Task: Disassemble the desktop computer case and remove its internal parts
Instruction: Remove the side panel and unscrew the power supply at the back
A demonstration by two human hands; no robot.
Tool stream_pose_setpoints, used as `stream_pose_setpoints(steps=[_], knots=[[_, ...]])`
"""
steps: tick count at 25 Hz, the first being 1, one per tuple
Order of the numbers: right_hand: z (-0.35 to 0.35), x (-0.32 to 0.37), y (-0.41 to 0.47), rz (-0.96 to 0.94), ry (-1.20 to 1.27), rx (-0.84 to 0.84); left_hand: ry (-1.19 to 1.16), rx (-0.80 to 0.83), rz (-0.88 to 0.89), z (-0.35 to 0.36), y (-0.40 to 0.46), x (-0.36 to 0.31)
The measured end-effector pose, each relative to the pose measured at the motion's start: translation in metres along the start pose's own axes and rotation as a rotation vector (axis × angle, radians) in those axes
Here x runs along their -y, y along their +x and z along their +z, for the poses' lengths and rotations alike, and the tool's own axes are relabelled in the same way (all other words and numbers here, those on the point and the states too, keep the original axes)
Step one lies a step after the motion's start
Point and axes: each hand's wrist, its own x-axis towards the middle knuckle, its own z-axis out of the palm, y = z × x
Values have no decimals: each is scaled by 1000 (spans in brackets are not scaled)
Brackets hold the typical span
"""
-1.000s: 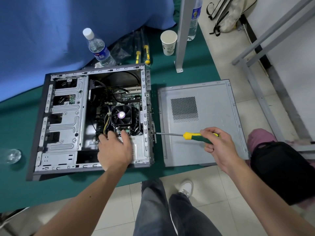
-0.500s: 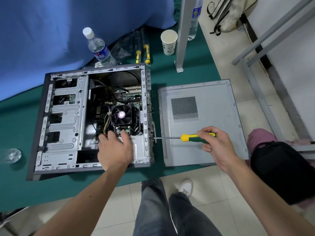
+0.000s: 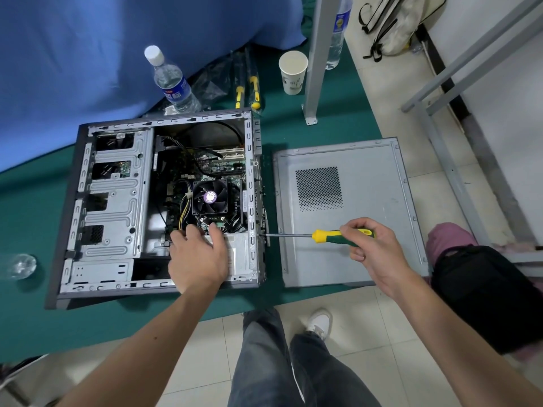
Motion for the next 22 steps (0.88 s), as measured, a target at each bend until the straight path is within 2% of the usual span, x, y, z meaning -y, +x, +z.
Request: stream_pose_setpoints(steps=[6, 10, 12, 14, 17, 19, 21, 22], knots=[[-9, 20, 13, 18, -106, 158, -11, -2, -2, -1, 0, -1], [-9, 34, 25, 254, -309, 208, -2, -3, -1, -1, -1, 0], [-9, 41, 29, 297, -382, 230, -1, -4, -2, -1, 0, 1], [-11, 41, 32, 218, -378, 269, 1, -5, -1, 0, 0, 0], [-12, 34, 29, -18, -183, 281, -1, -6, 1, 0, 0, -1], [-15, 27, 24, -56, -74, 295, 0, -5, 1, -1, 0, -1], [-13, 26, 17, 88, -96, 247, 1, -4, 3, -1, -1, -1], [-9, 27, 15, 184, -226, 218, 1, -6, 3, -1, 0, 0]])
